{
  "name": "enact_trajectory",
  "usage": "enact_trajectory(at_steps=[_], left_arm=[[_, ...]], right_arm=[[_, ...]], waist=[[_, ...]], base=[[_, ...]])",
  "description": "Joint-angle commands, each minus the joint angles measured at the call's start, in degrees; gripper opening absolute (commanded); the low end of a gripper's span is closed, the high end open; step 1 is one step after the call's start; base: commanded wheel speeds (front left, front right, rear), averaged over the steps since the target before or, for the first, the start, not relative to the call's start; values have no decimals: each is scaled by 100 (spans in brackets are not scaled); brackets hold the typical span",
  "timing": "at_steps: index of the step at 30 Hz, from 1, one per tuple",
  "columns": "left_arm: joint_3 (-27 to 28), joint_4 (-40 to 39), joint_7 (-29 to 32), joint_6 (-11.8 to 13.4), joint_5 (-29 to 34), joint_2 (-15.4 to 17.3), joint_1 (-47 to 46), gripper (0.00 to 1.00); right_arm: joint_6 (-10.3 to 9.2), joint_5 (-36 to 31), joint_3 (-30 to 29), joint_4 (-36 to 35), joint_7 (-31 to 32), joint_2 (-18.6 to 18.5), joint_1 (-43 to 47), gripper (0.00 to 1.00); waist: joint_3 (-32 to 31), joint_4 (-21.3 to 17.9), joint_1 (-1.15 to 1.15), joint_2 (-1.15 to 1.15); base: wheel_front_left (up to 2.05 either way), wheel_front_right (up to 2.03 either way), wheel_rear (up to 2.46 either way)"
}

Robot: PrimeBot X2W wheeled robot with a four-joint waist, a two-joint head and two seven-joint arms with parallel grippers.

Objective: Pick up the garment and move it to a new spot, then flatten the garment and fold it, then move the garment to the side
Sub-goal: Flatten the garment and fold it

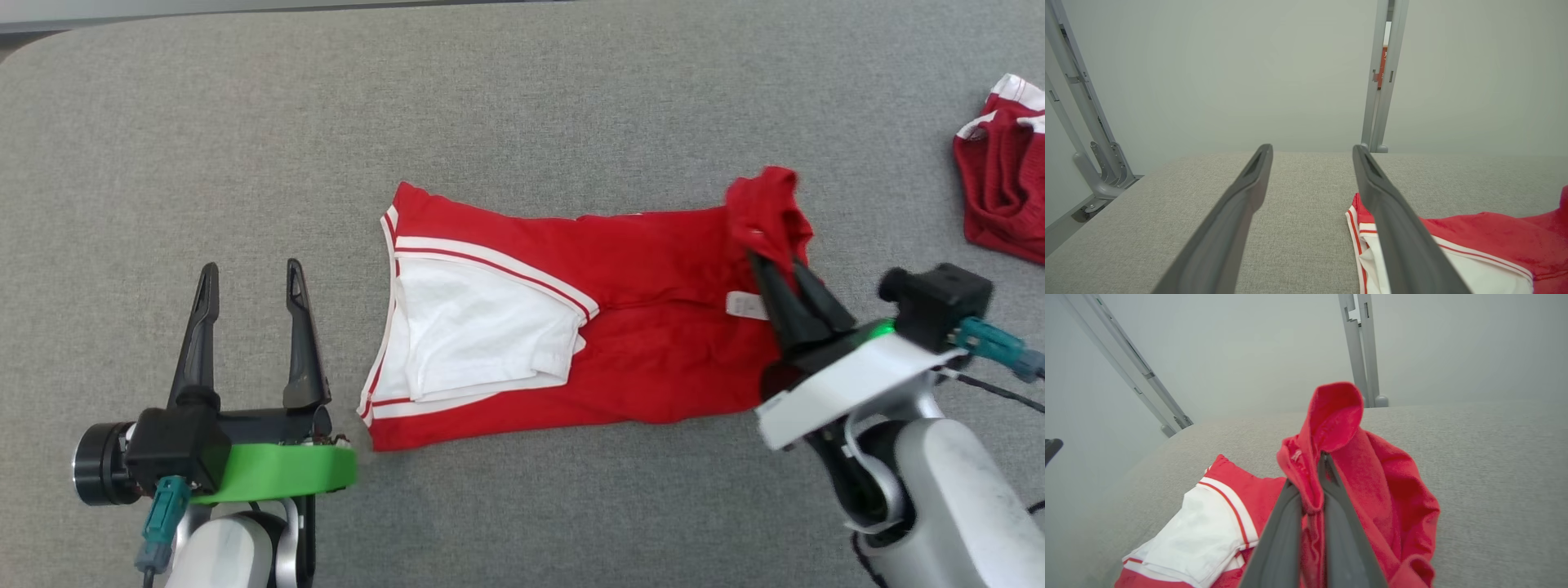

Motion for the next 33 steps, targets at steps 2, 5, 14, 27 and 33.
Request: enact_trajectory(at_steps=[2, 5, 14, 27, 33], left_arm=[[-39, -9, 3, -15, -30, 12, -27, 100], [-119, -4, 5, -38, -17, -51, -144, 100], [-289, 291, -24, -203, -57, -244, -398, 100], [-224, 508, -27, -312, 24, -427, -506, 100], [-102, 497, -28, -299, 91, -425, -394, 100]], right_arm=[[2, 133, 464, -16, 132, 269, -286, 0], [3, 311, 1014, 256, 137, 633, -652, 0], [2, 698, 2112, 1764, -451, 1035, -1516, 0], [3, 1112, 3110, 2999, -1335, 1058, -2436, 100], [2, 703, 3157, 2444, -1601, 1056, -2592, 100]], waist=[[48, 55, 0, 0], [151, 196, 0, 0], [424, 714, 0, 0], [490, 844, 0, 0], [435, 649, 0, 0]], base=[[0, 0, 0], [0, 0, 0], [0, 0, 0], [0, 0, 0], [0, 0, 0]])
